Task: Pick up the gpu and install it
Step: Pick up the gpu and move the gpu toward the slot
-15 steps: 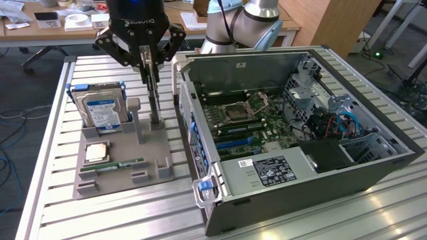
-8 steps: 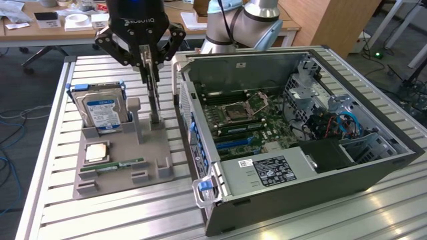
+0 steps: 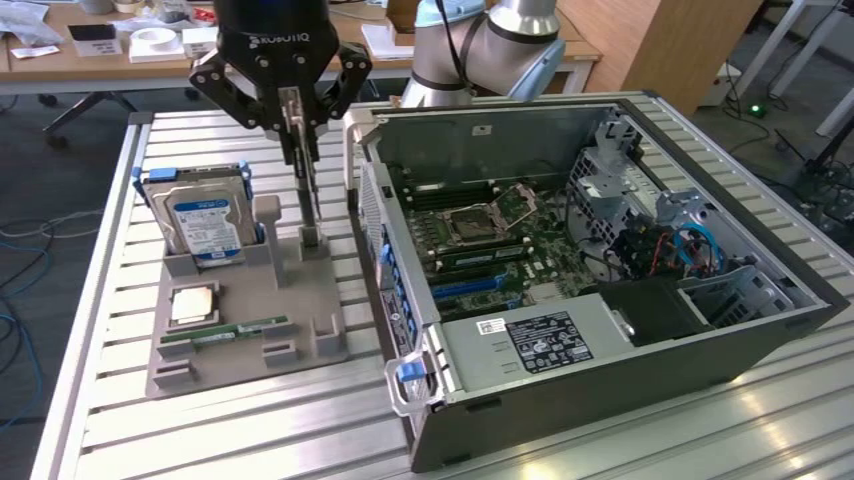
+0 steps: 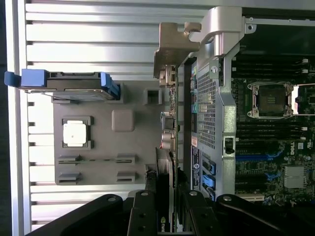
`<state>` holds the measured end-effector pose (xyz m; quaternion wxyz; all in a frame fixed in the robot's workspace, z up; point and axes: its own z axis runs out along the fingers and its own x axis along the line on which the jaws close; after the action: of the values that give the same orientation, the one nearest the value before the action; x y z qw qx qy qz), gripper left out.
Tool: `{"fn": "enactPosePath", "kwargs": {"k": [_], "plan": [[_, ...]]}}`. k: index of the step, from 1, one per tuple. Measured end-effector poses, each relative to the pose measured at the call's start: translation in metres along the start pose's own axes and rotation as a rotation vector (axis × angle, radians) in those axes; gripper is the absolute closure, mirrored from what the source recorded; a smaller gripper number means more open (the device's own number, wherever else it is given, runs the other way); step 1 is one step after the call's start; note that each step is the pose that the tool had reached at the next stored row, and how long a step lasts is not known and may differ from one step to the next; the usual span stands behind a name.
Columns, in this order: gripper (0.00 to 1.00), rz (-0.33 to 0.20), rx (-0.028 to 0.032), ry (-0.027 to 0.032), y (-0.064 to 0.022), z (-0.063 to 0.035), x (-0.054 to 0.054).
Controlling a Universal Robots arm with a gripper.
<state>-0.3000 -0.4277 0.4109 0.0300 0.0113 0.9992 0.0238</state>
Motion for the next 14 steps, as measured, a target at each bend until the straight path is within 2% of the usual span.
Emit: {"fn": "enactPosePath", "kwargs": {"k": [7, 14], "plan": [[0.74, 0.0, 0.0, -0.0001, 0.0002, 0.0007, -0.01], [0.74, 0.0, -0.0001, -0.0002, 0.0006, 0.0018, -0.028]]}}
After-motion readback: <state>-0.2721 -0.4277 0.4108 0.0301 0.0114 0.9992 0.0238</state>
